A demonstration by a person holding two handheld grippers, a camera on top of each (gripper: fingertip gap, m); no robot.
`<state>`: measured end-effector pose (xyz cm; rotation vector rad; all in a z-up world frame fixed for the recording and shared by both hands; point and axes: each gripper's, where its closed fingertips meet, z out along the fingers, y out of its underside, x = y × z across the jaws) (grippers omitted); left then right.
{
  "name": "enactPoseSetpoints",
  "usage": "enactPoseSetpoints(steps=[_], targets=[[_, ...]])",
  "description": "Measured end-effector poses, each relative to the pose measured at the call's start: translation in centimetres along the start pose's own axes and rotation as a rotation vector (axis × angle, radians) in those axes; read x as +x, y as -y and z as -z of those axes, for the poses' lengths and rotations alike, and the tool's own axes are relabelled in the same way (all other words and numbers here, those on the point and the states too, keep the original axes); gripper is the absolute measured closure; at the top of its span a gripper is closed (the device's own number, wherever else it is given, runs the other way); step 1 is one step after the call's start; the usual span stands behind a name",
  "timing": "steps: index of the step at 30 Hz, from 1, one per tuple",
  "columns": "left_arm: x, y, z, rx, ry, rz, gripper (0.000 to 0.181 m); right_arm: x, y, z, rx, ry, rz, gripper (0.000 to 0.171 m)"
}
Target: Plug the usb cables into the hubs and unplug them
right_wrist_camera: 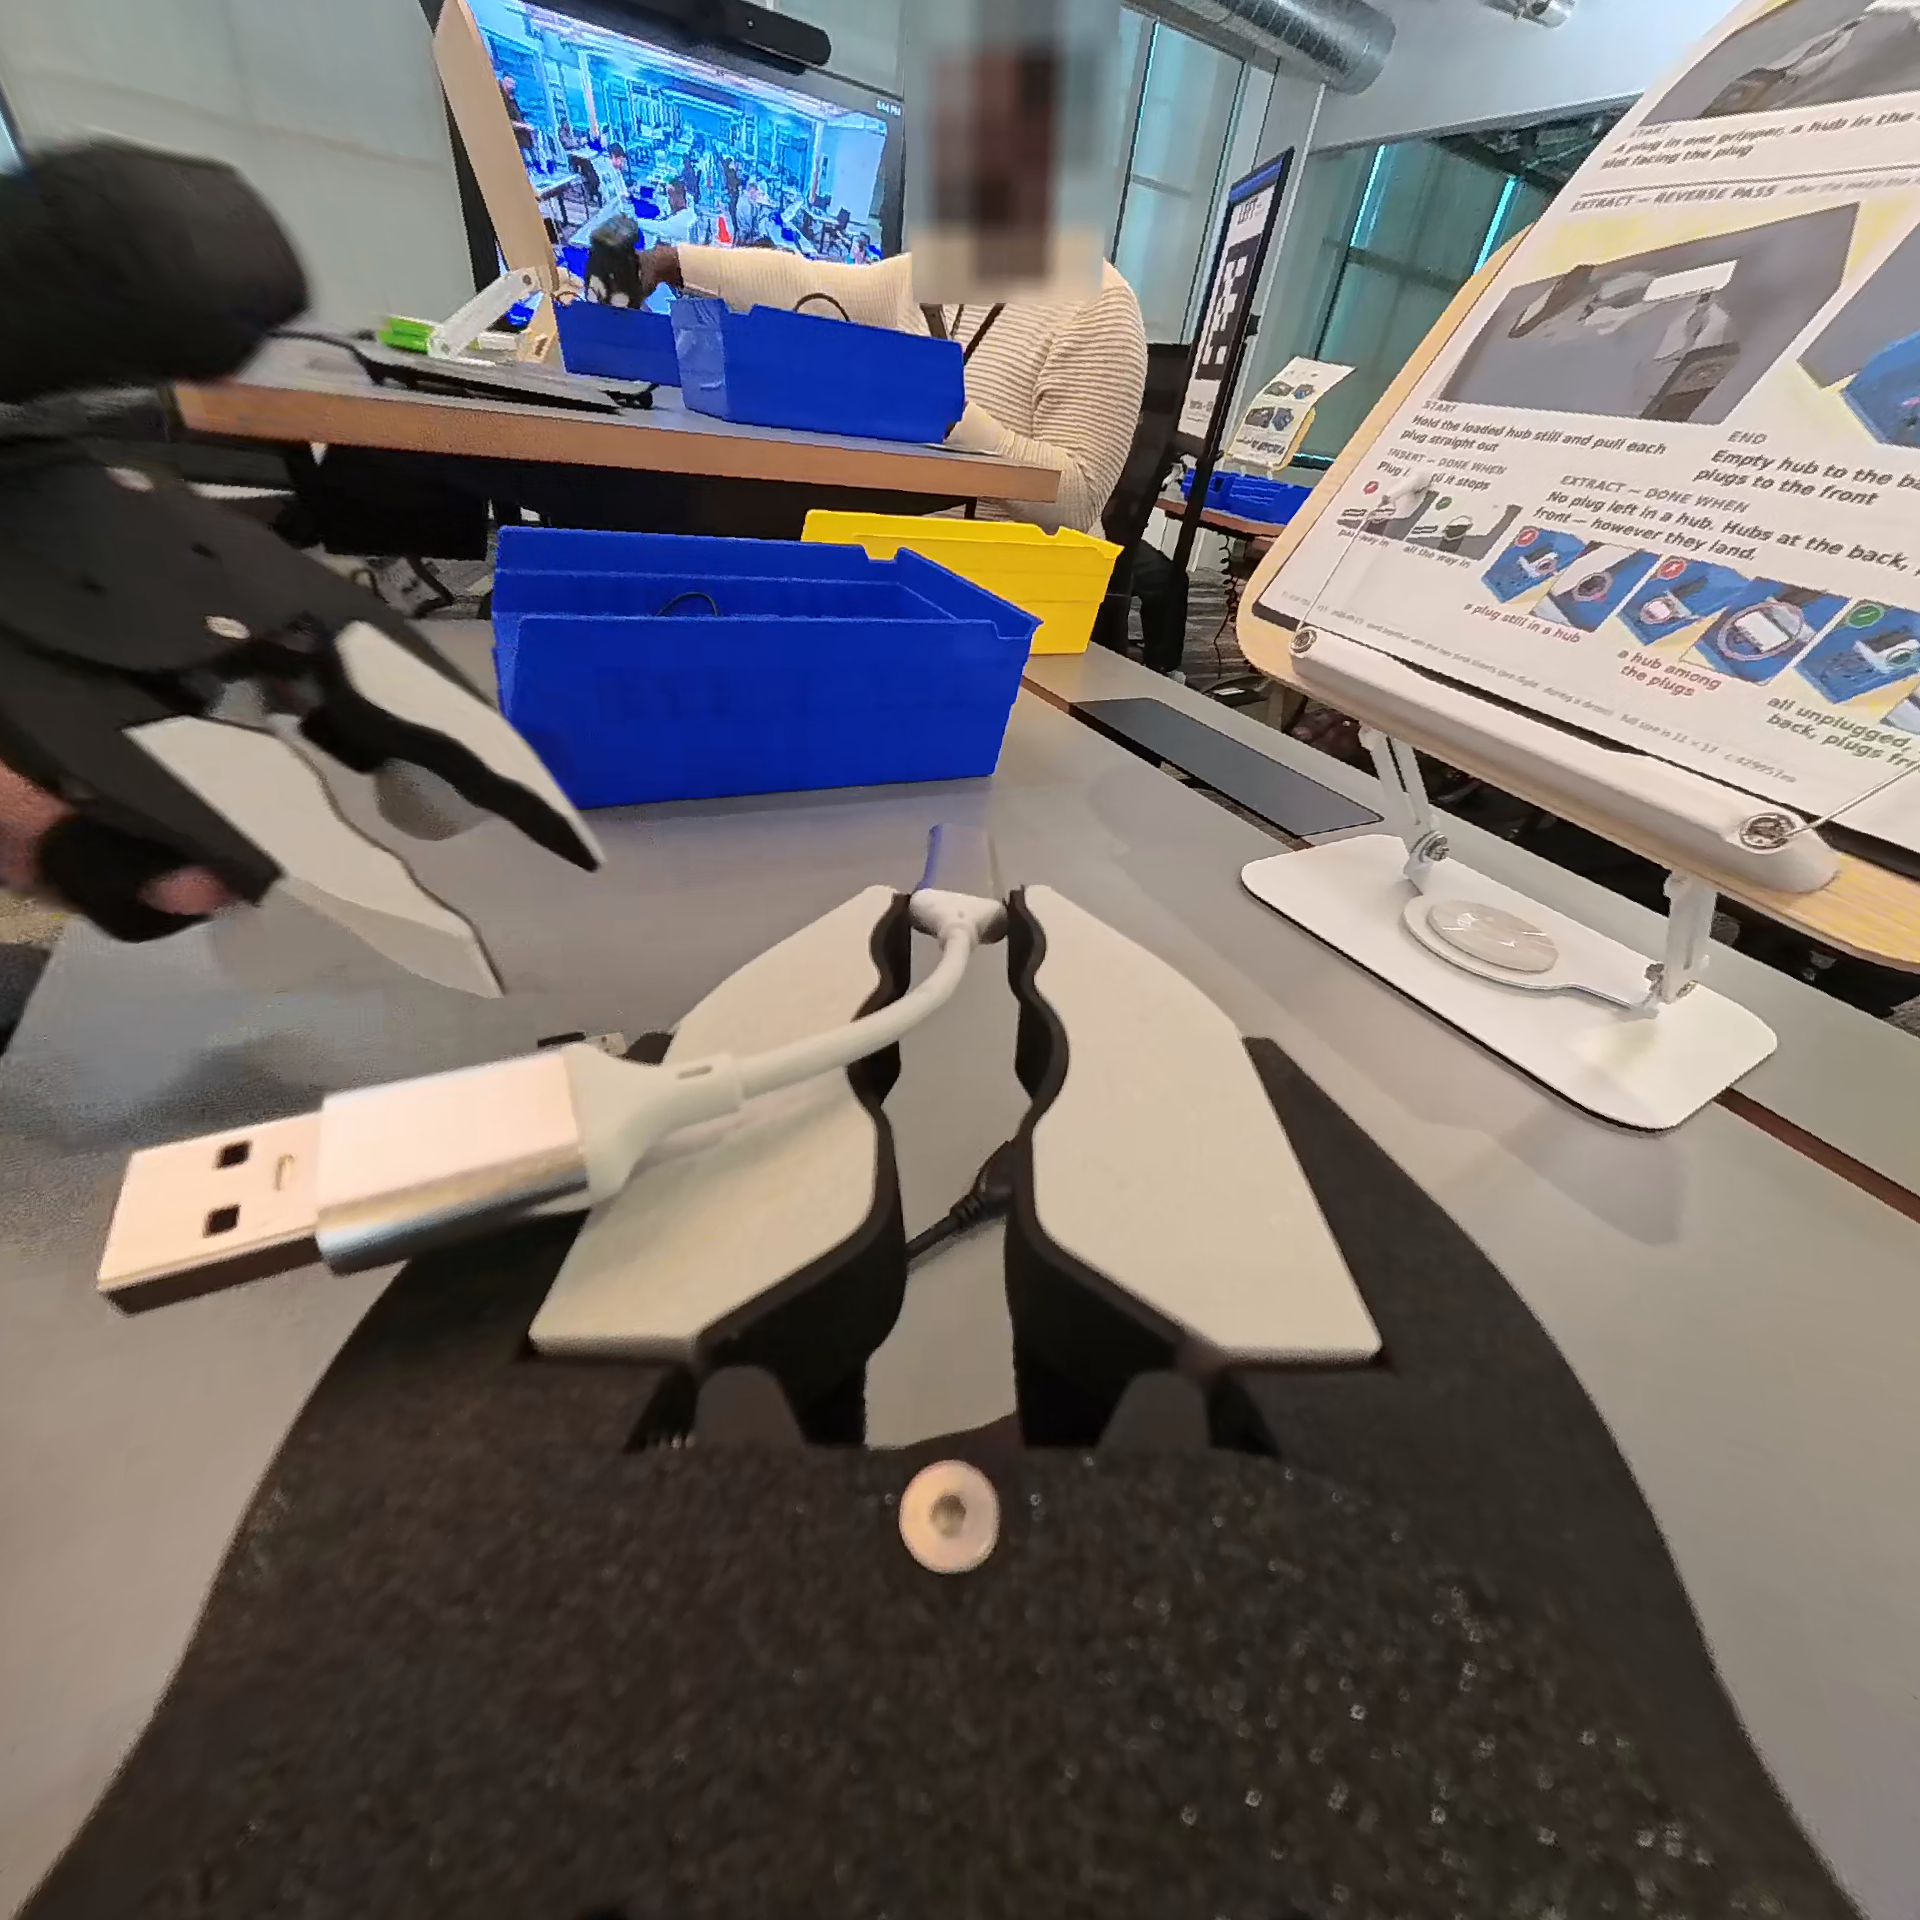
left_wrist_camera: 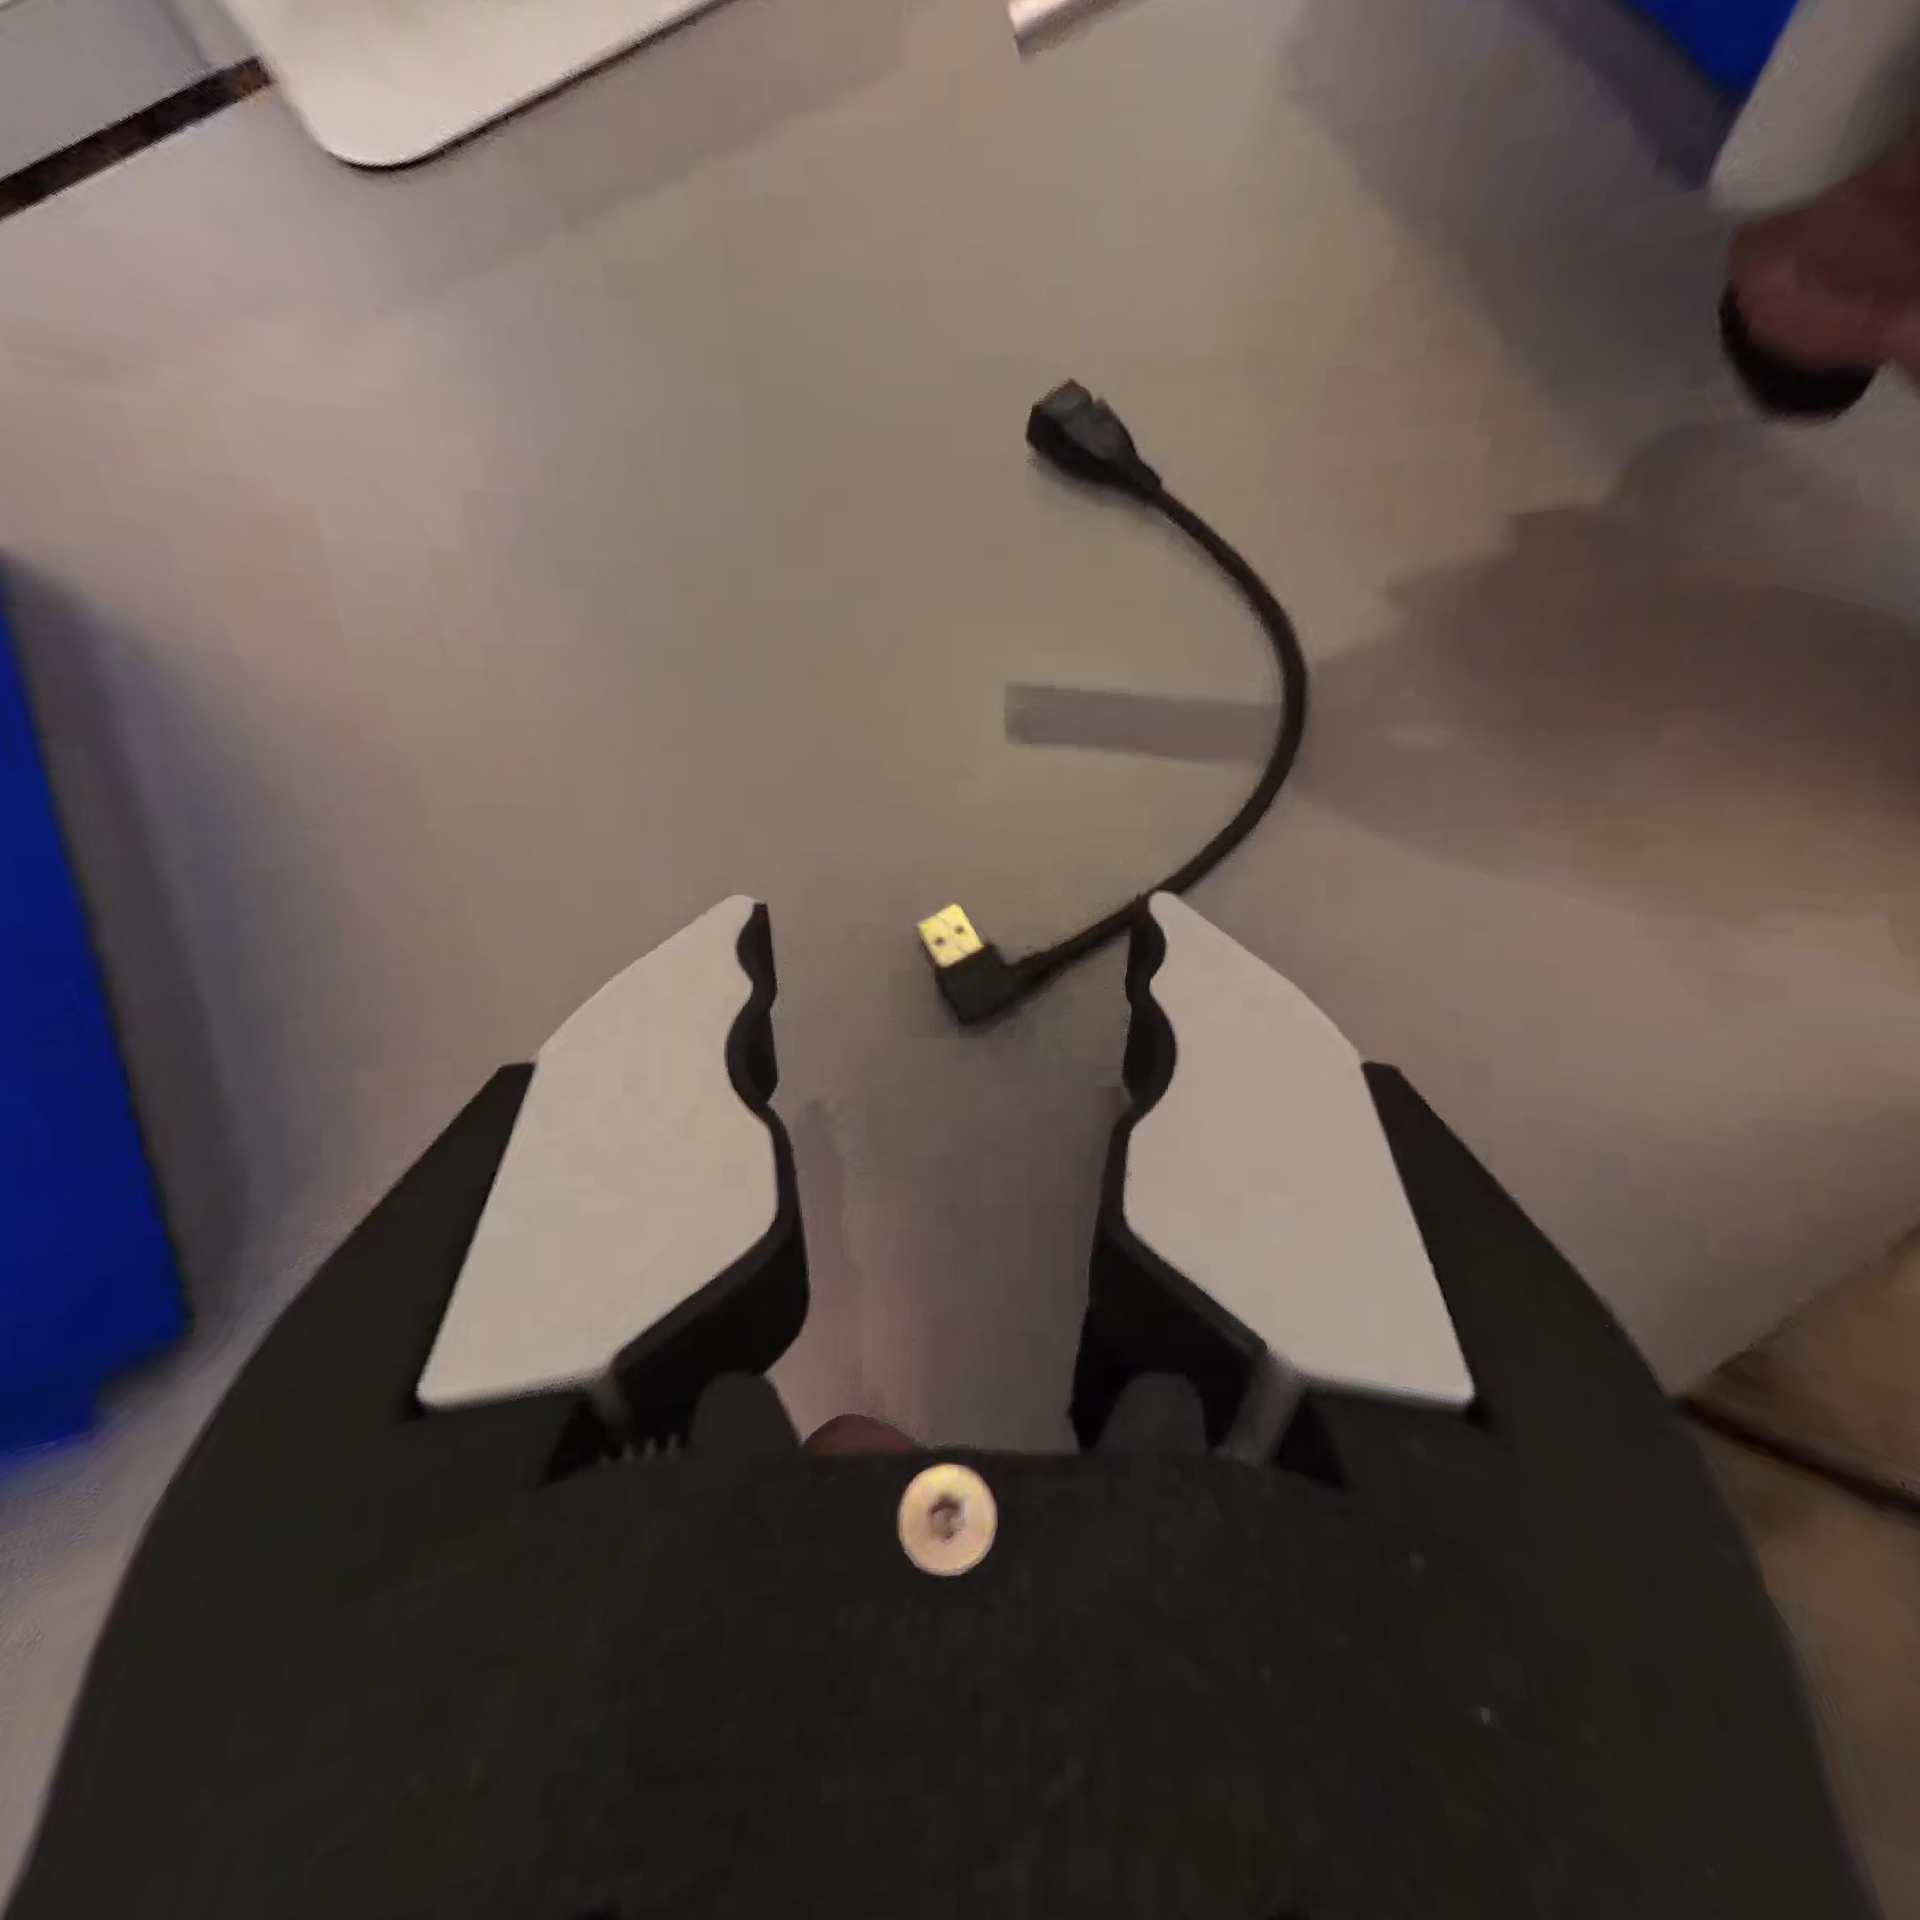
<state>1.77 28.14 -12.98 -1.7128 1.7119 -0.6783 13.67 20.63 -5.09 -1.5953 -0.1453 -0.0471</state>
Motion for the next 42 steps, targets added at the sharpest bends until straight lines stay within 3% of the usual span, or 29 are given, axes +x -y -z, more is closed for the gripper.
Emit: enactPoseSetpoints(steps=[5,9,15,19,21,25,30,36,38,42], targets=[[0.8,-1.2,1.1,0.092,0.21,0.217,0.116,-0.2,0.1,-0.2,0.001,0.003,-0.003,0.153],[1.2,-1.5,-0.5,0.074,0.216,0.38,0.117,-0.6,0.2,-0.3,0.006,0.0,0.004,0.153],[0.2,-3.9,-3.4,-0.081,0.288,0.458,0.115,-2.0,0.0,-0.8,-0.023,0.034,0.048,0.153],[-0.7,-4.4,-3.6,-0.124,0.348,0.442,0.132,-2.3,-0.1,-0.8,-0.034,0.044,0.053,0.153],[-0.6,-4.2,-3.8,-0.134,0.331,0.388,0.165,-2.2,0.1,-0.7,-0.027,0.051,0.034,0.153],[-0.6,-3.9,-4.1,-0.195,0.297,0.296,0.165,-2.0,0.5,-0.5,-0.01,0.053,0.01,0.153],[-0.9,-2.5,-4.1,-0.156,0.265,0.157,0.165,-2.0,-0.2,-0.7,-0.041,0.069,-0.016,0.153],[-0.3,3.4,-1.1,0.043,0.033,0.179,0.165,-1.9,0.0,-0.9,0.013,0.115,-0.119,0.153],[0.3,5.3,-0.1,0.079,-0.095,0.211,0.165,-1.7,0.2,-1.0,0.03,0.115,-0.142,0.153],[0.7,6.8,0.9,0.085,-0.171,0.14,0.165,-2.0,0.8,-1.0,0.064,0.118,-0.099,0.154]])
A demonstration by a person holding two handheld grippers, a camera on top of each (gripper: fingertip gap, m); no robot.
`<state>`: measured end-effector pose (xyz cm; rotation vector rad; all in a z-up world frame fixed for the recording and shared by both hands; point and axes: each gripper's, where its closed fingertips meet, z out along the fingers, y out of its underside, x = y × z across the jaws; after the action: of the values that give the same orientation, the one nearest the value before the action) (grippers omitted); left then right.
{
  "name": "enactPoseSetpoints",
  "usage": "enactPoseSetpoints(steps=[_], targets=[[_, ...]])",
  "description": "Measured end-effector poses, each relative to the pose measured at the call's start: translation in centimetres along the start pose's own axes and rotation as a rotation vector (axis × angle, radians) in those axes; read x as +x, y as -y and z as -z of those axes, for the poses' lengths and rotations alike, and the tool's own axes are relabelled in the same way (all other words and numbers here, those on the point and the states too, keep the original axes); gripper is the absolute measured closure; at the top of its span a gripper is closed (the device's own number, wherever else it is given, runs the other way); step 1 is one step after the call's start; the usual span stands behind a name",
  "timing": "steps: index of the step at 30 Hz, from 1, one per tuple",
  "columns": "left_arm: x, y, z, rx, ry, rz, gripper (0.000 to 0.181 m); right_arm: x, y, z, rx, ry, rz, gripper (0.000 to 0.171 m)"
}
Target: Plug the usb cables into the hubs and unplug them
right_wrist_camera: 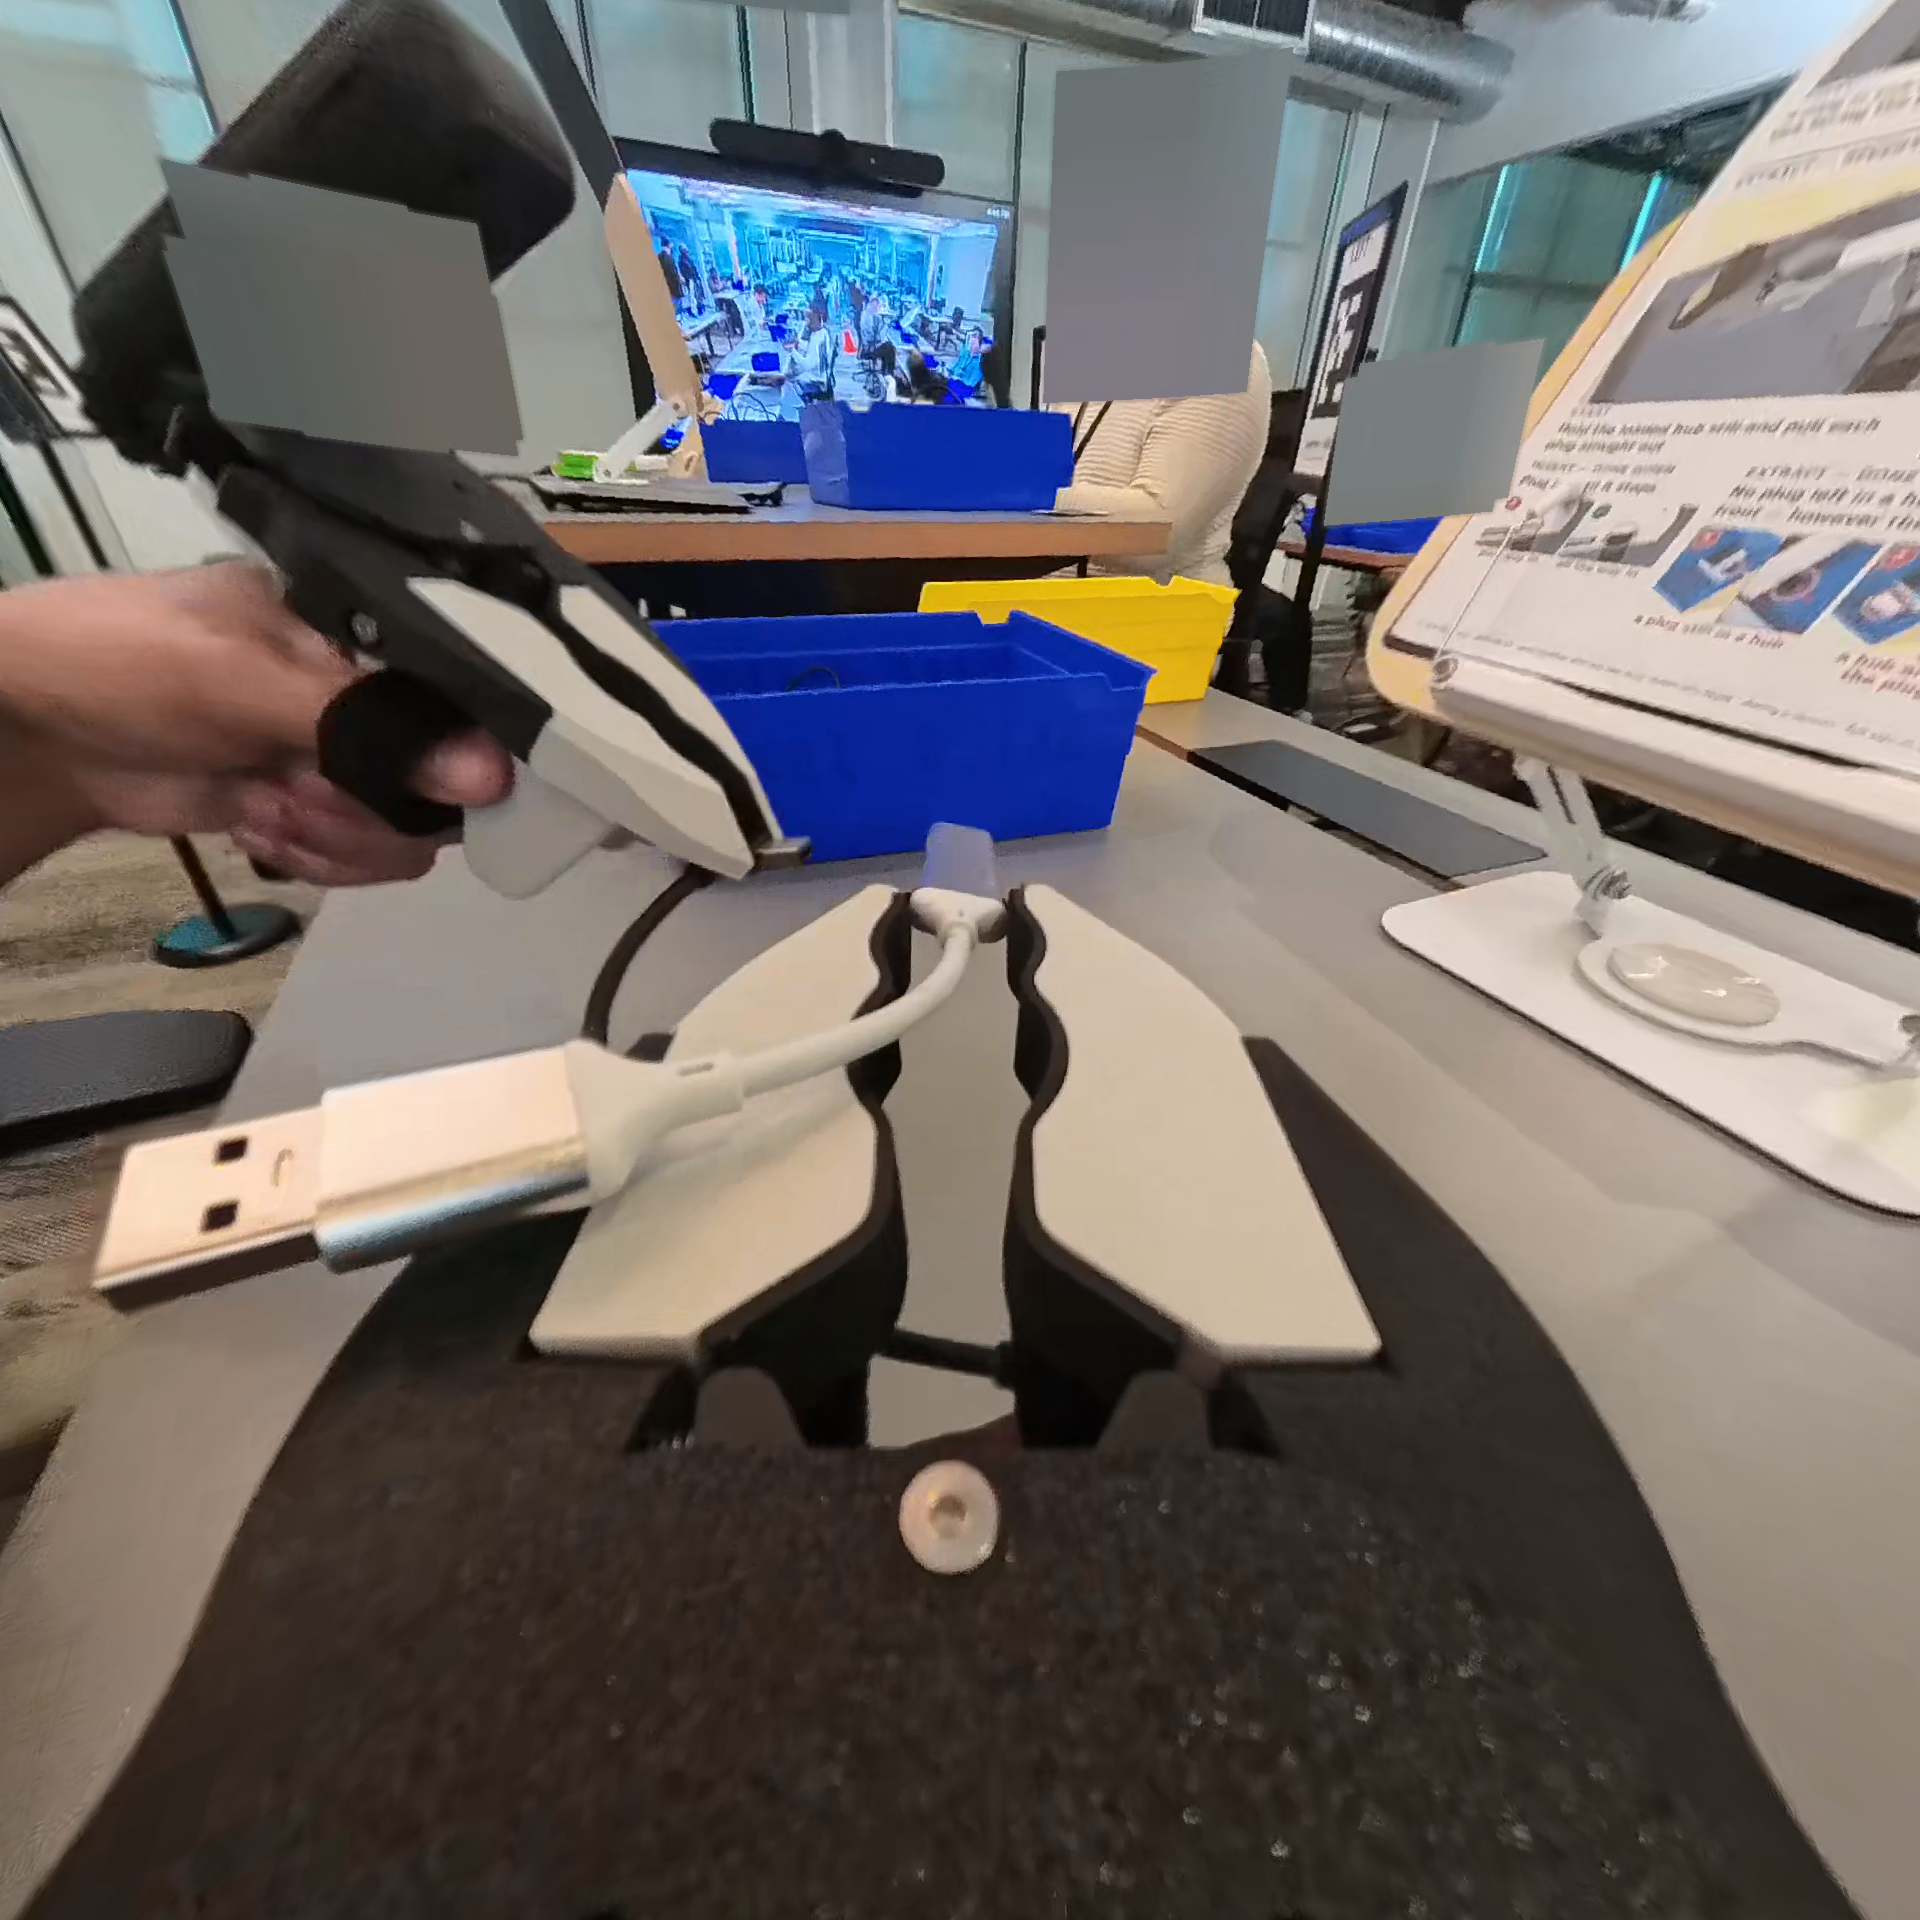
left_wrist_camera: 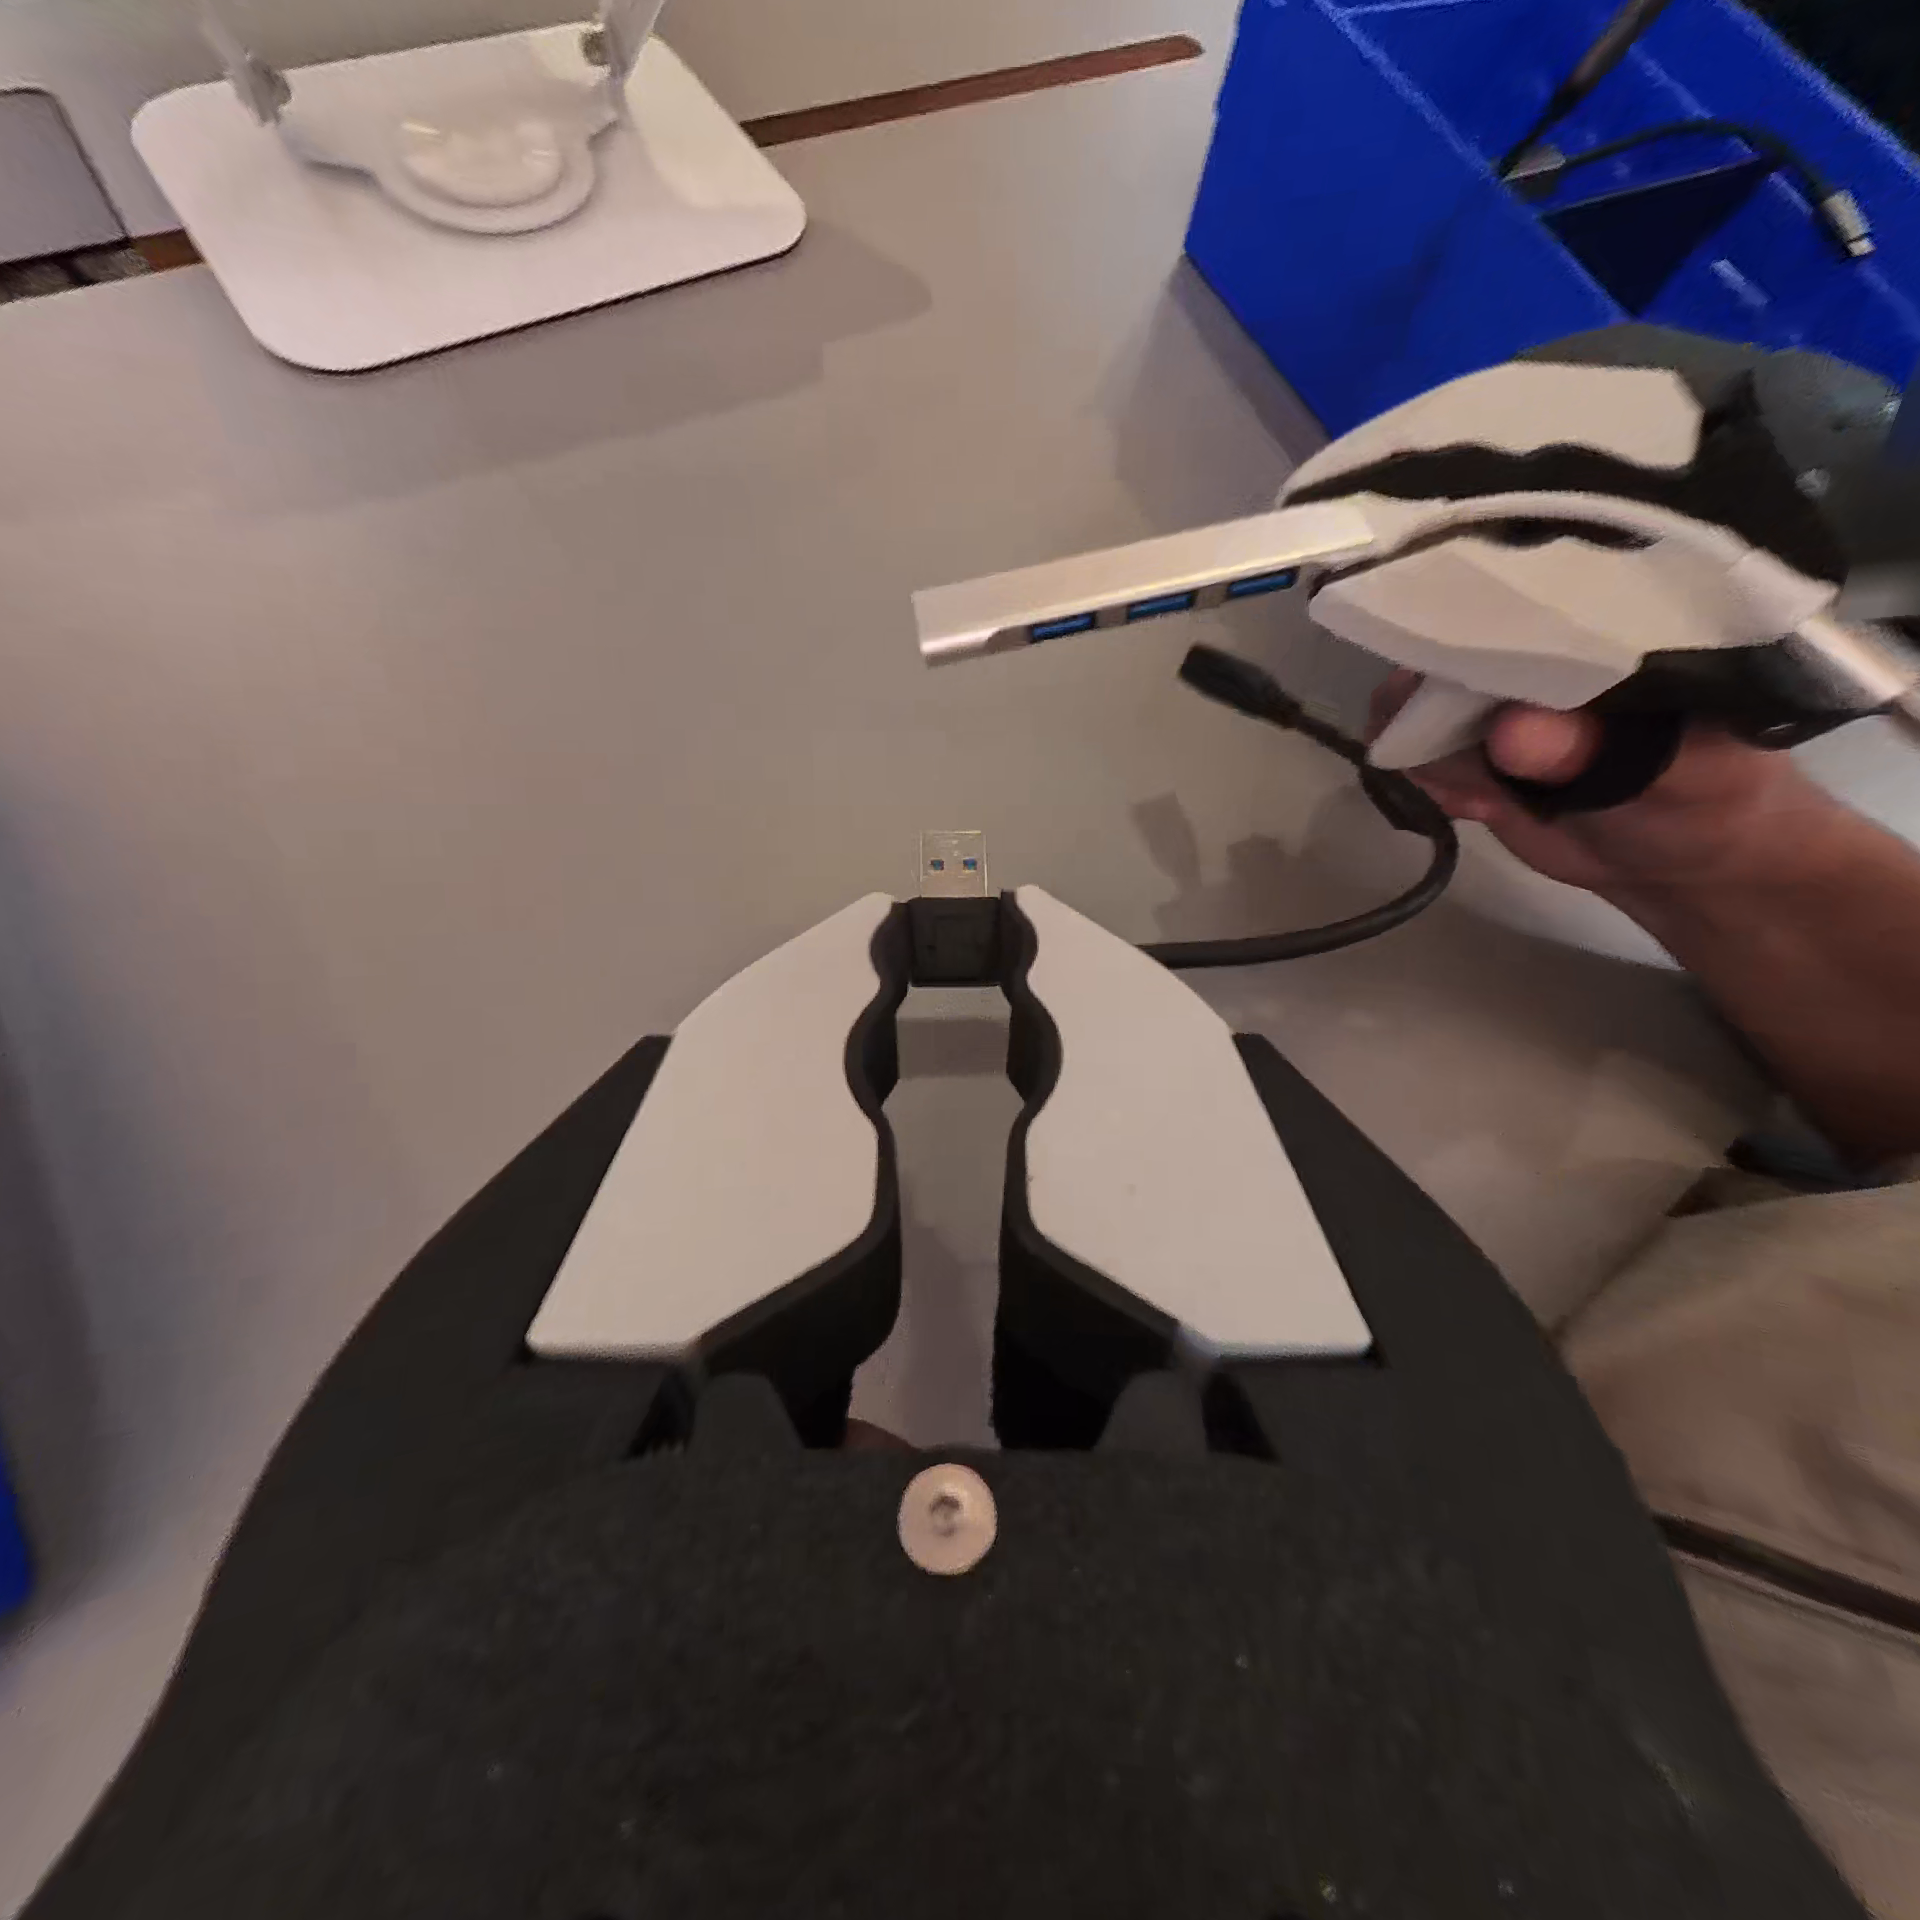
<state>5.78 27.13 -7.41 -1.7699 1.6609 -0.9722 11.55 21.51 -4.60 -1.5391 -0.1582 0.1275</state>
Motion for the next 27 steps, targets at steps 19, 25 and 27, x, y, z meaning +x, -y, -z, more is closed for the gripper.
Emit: enactPoseSetpoints(steps=[19,25,27], targets=[[0.9,0.5,0.1,0.04,-0.036,0.031,0.165,-3.4,-0.3,-1.7,0.002,0.014,0.187,0.154],[1.1,0.4,0.1,0.048,-0.056,0.059,0.165,-3.7,-0.3,-1.5,0.005,0.033,0.188,0.153],[1.2,0.5,0.2,0.062,-0.068,0.066,0.165,-3.7,-0.3,-1.4,0.007,0.039,0.191,0.153]])
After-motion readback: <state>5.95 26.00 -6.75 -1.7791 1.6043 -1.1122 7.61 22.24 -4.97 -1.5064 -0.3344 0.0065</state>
